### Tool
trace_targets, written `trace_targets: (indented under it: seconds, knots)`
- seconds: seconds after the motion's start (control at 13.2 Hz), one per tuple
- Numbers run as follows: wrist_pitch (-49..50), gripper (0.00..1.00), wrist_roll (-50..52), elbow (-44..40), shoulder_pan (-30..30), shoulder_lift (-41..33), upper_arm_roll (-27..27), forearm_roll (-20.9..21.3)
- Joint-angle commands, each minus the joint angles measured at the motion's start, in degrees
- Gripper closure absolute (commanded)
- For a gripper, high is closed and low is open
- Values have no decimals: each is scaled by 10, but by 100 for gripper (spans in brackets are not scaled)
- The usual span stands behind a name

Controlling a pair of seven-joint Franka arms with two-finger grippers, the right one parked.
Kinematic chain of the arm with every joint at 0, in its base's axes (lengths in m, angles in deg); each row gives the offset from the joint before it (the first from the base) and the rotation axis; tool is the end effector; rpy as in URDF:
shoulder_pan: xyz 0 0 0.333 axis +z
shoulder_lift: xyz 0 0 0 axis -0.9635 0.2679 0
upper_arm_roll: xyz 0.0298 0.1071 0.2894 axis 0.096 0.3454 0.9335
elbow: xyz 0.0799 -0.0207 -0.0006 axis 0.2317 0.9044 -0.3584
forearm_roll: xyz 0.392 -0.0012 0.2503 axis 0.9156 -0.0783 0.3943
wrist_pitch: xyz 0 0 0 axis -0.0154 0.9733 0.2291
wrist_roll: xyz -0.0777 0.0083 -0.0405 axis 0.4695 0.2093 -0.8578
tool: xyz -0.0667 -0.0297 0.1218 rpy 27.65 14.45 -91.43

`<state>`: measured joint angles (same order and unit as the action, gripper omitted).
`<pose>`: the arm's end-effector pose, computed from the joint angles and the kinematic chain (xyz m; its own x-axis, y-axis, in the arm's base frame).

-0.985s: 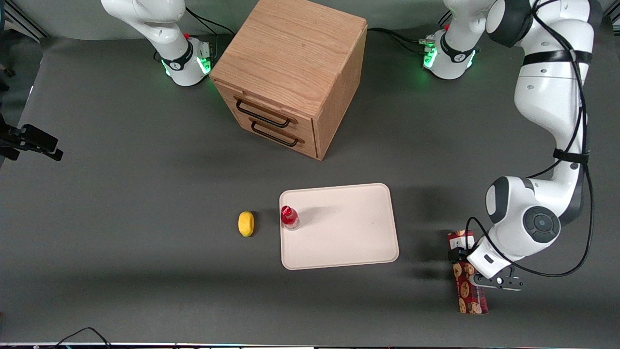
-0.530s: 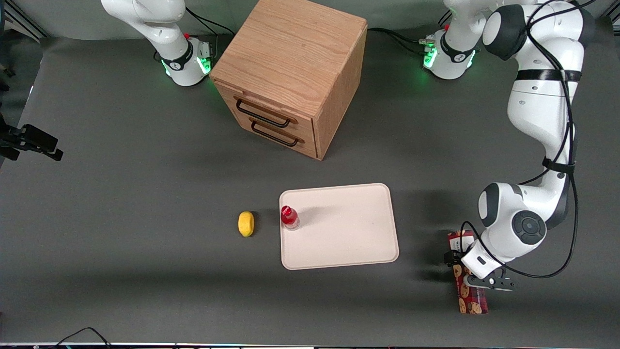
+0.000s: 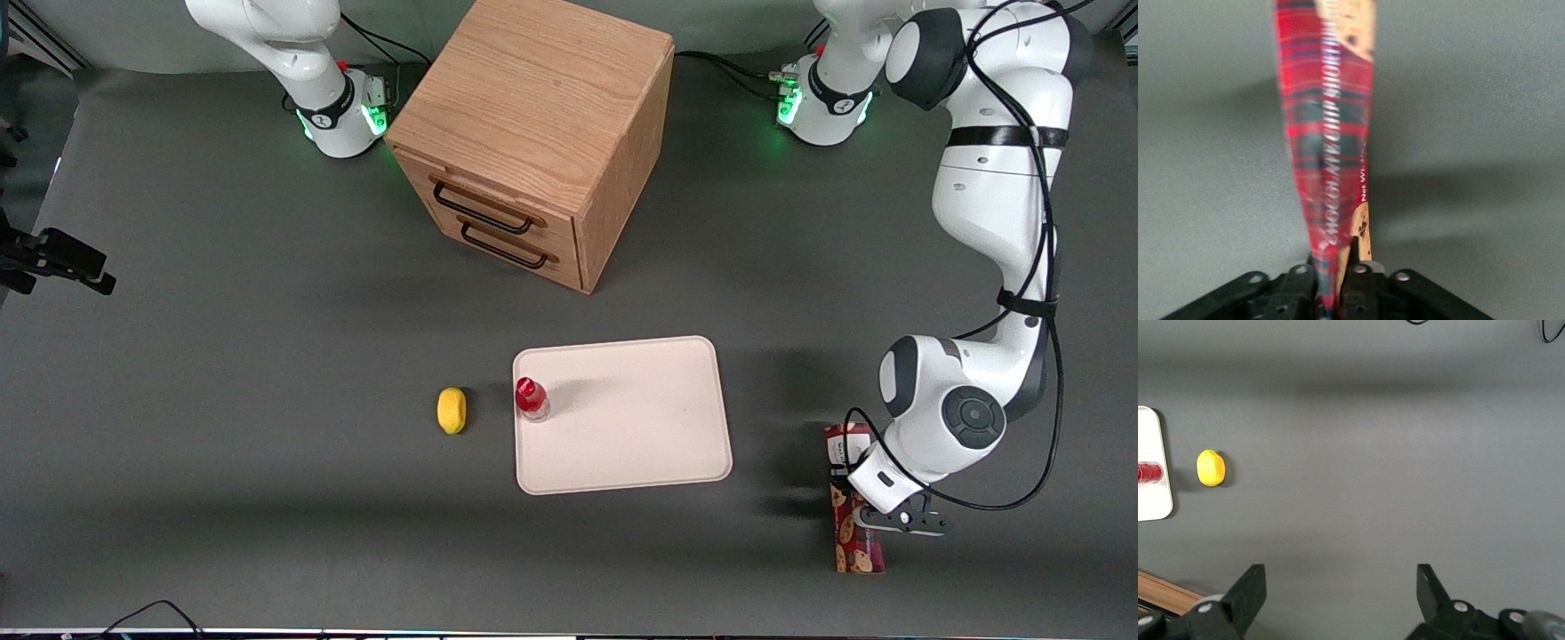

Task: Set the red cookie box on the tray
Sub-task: 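Lower the open left gripper onto the red plaid shortbread box and close, then lift the box upright with the left gripper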

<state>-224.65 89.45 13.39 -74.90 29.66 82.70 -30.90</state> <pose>0.8103 -0.0767 0.1231 0.9766 -0.1098 0.1847 -0.1120 -0.9937 0.0015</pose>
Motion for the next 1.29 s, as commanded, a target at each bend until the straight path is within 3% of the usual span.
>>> trace_targets:
  seconds: [0.0,0.08,0.3,0.45,0.91,1.21]
  knots:
    - [24,100,-3,-13,-4,-8,0,4]
    - [60,100,-2,-24,-6,-19,-3,2]
    - [273,100,-5,-164,-8,-28,-13,7]
    - [378,100,-5,-201,-13,-60,-22,7]
    - [569,100,-14,-193,-14,-206,-34,3]
    - [579,100,23,-167,-18,-229,-37,-30]
